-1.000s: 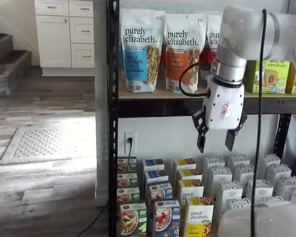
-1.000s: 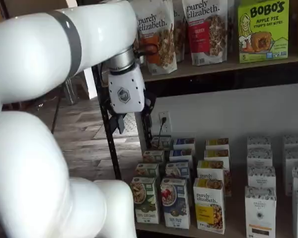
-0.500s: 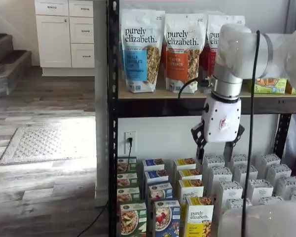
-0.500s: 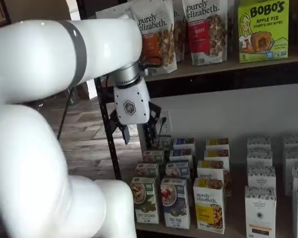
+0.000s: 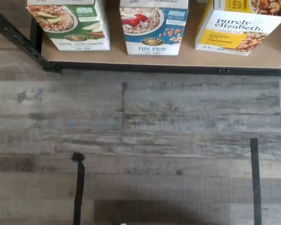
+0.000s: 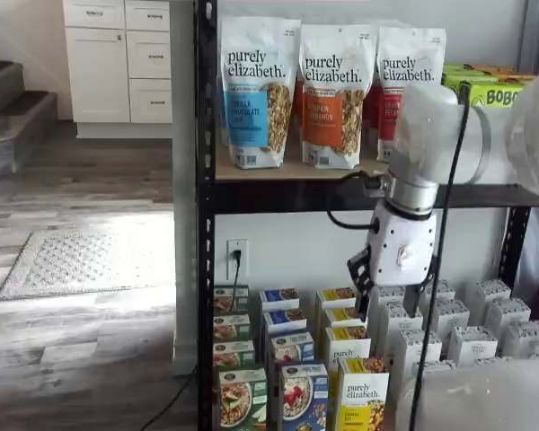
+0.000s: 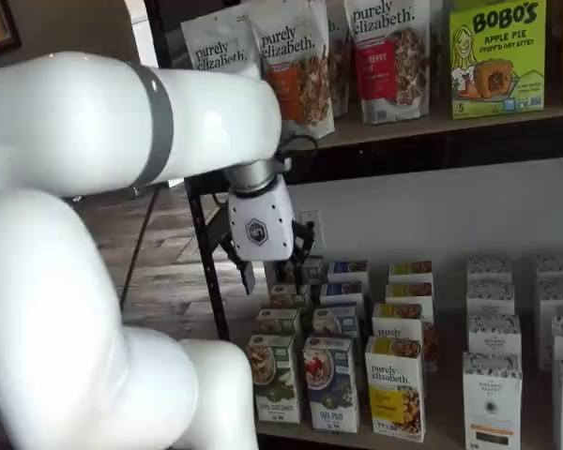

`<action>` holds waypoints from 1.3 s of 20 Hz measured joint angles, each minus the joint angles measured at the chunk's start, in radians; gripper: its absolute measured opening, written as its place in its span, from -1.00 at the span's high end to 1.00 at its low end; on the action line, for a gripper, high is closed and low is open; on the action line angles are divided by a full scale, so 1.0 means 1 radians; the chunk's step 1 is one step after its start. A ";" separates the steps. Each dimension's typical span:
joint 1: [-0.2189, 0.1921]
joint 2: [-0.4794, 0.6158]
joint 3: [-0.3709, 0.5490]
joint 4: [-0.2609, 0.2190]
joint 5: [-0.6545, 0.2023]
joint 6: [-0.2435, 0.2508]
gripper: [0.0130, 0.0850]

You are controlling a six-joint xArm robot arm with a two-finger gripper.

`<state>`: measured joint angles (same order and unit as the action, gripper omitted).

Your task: Pick up the blue and white box that is on the bottom shelf, the second box from the left

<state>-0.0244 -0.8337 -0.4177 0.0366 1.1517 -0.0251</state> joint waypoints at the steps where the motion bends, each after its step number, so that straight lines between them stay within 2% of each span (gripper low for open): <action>1: 0.004 0.010 0.010 -0.004 -0.019 0.005 -1.00; 7: 0.023 0.064 0.051 -0.003 -0.120 0.020 -1.00; 15: 0.074 0.223 0.081 0.002 -0.325 0.060 -1.00; 19: 0.101 0.322 0.074 0.031 -0.414 0.062 -1.00; 23: 0.117 0.406 0.061 0.077 -0.484 0.039 -1.00; 26: 0.127 0.456 0.054 0.063 -0.533 0.056 -1.00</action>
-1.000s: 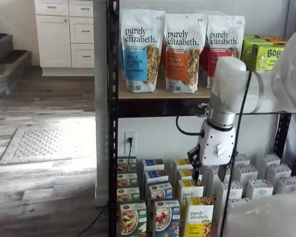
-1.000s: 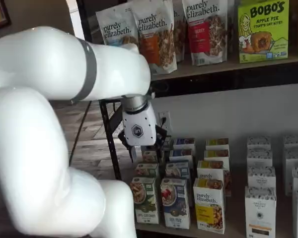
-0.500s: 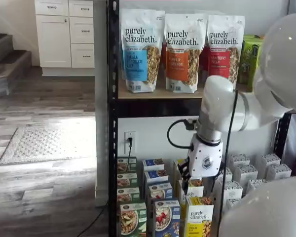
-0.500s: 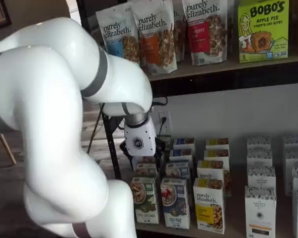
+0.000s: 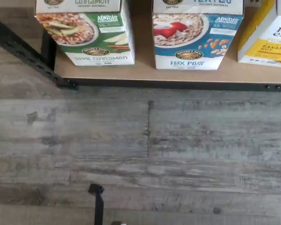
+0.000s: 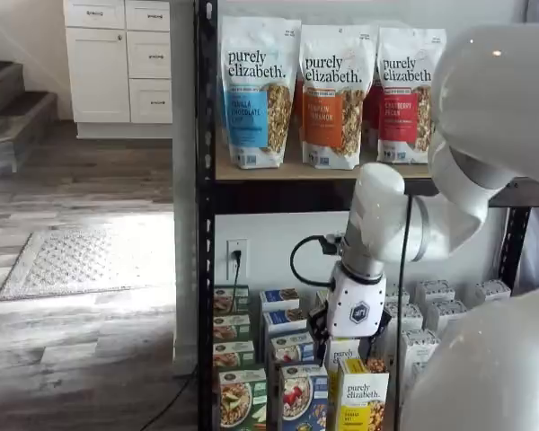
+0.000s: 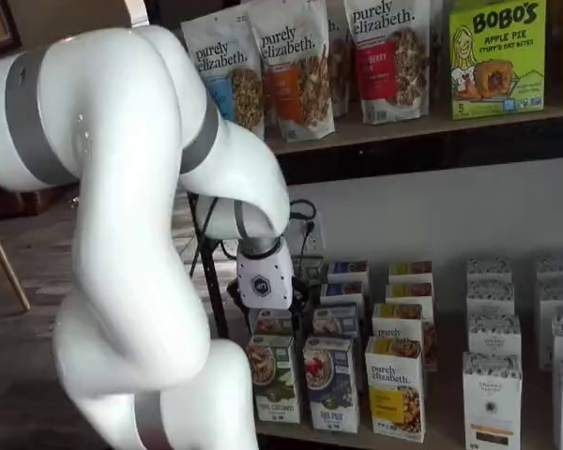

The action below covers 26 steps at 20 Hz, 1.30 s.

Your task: Pick up the blue and white box that is on the bottom shelf, the second box from the left

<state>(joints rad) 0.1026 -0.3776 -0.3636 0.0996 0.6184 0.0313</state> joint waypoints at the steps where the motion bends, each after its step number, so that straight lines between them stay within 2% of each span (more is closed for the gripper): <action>1: 0.001 0.019 -0.005 0.003 -0.013 -0.002 -1.00; 3: 0.003 0.047 -0.013 0.018 -0.026 -0.013 -1.00; 5: 0.008 0.077 -0.015 -0.031 -0.060 0.031 -1.00; 6: 0.010 0.091 -0.015 -0.040 -0.079 0.039 -1.00; 9: 0.015 0.136 -0.021 -0.057 -0.129 0.057 -1.00; 12: 0.022 0.184 -0.035 -0.048 -0.163 0.054 -1.00; 17: 0.031 0.268 -0.069 -0.099 -0.204 0.108 -1.00; 22: 0.021 0.330 -0.097 -0.179 -0.240 0.173 -1.00; 26: 0.005 0.370 -0.111 -0.204 -0.279 0.181 -1.00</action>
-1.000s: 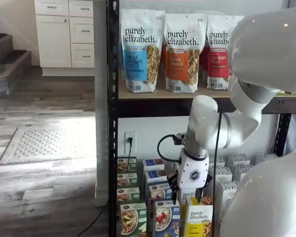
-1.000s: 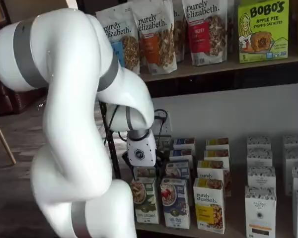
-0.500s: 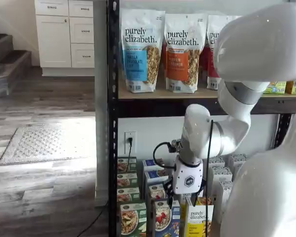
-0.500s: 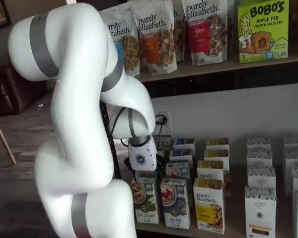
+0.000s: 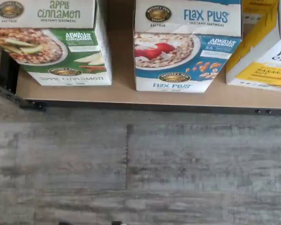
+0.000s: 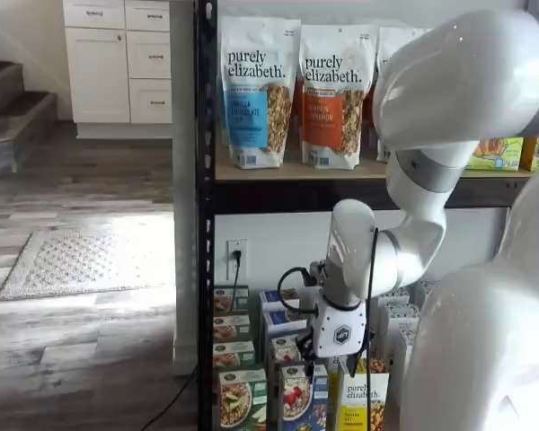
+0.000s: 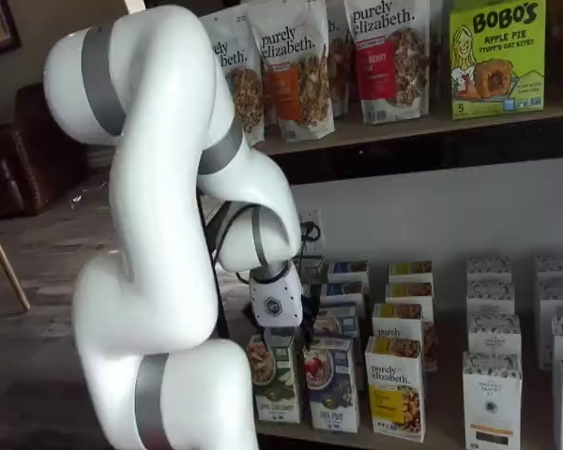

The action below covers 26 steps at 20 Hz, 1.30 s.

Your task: Pick up the blue and white box that is on the bottom shelf, the second box from the left

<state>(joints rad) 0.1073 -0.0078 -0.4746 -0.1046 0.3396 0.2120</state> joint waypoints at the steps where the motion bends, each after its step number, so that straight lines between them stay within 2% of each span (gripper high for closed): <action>1: -0.004 0.010 -0.004 -0.017 -0.010 0.012 -1.00; 5: -0.021 0.057 -0.024 -0.070 -0.057 0.047 -1.00; 13: -0.038 0.142 -0.077 -0.099 -0.100 0.059 -1.00; 19: -0.050 0.193 -0.108 -0.097 -0.109 0.046 -1.00; 22: -0.060 0.215 -0.121 -0.131 -0.116 0.071 -1.00; 26: -0.076 0.240 -0.133 -0.200 -0.133 0.122 -1.00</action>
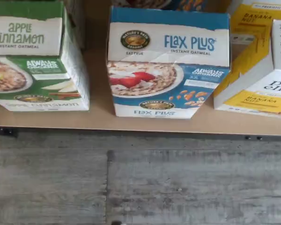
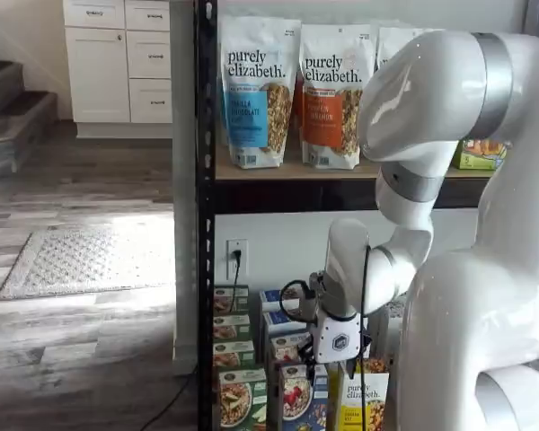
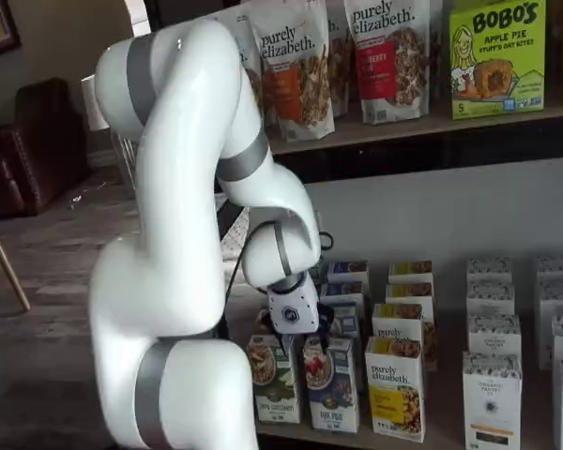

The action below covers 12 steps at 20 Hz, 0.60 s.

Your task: Pick up the blue and white box that is on the bottom shelf, the second box from the left

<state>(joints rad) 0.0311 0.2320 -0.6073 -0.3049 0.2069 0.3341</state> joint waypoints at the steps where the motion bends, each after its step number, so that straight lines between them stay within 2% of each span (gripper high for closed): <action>1: -0.002 0.006 -0.001 0.001 -0.007 -0.003 -1.00; 6: 0.006 0.038 -0.012 0.084 -0.034 -0.076 -1.00; 12: 0.025 0.089 -0.054 0.127 -0.040 -0.101 -1.00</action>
<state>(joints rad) 0.0561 0.3207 -0.6618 -0.1774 0.1669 0.2335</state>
